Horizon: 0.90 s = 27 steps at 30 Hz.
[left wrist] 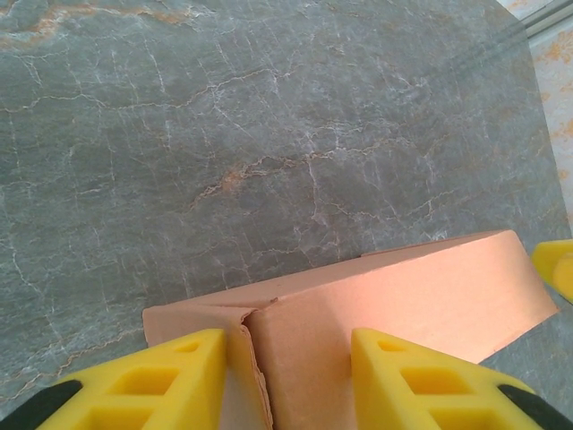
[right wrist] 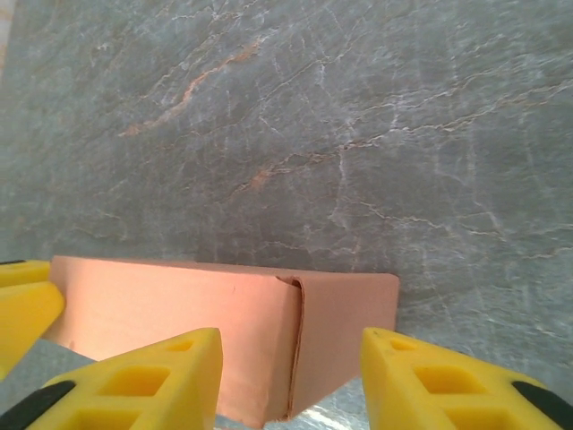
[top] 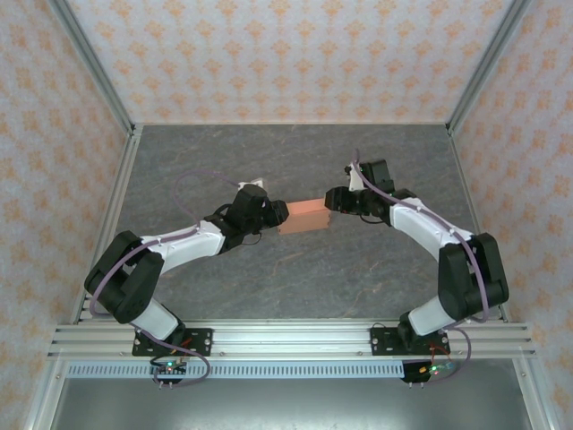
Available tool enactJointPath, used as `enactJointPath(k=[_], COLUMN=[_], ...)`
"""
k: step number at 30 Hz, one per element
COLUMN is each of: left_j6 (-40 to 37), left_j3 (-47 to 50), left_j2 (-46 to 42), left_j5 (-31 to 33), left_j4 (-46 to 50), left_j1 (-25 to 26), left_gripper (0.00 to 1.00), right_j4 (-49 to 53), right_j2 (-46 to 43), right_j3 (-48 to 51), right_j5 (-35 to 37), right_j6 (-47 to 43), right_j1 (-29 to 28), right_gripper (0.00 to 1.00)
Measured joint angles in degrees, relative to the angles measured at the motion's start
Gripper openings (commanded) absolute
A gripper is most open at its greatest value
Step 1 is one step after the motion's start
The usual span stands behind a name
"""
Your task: Fold the paper box
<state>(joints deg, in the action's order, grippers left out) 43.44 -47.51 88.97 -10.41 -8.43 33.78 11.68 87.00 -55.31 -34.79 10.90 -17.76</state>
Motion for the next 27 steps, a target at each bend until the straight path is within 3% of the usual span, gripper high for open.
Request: enactJointPath(k=[13,22,27], left_j6=[-0.4,-1.5,-1.4], left_j3=[0.9,1.3,2.3], left_j2=[-1.3,-3.9,-6.0], left_j5=[0.4,0.4,0.4], left_j4=[0.5,3.2,3.5], left_j1=[0.0,0.0,0.0], left_gripper=[0.41,0.53,0.45], right_j4=[-12.2,-14.7,-14.8], right_j2=[3.2,3.2,2.9], right_j3=[4.9,5.9,6.1], right_j5=[-7.3,-7.7,-7.7], right_j6=[4.0,4.2,4.1], right_j1=[2.0,2.0,2.0], right_gripper=[0.25,0.23,0.22])
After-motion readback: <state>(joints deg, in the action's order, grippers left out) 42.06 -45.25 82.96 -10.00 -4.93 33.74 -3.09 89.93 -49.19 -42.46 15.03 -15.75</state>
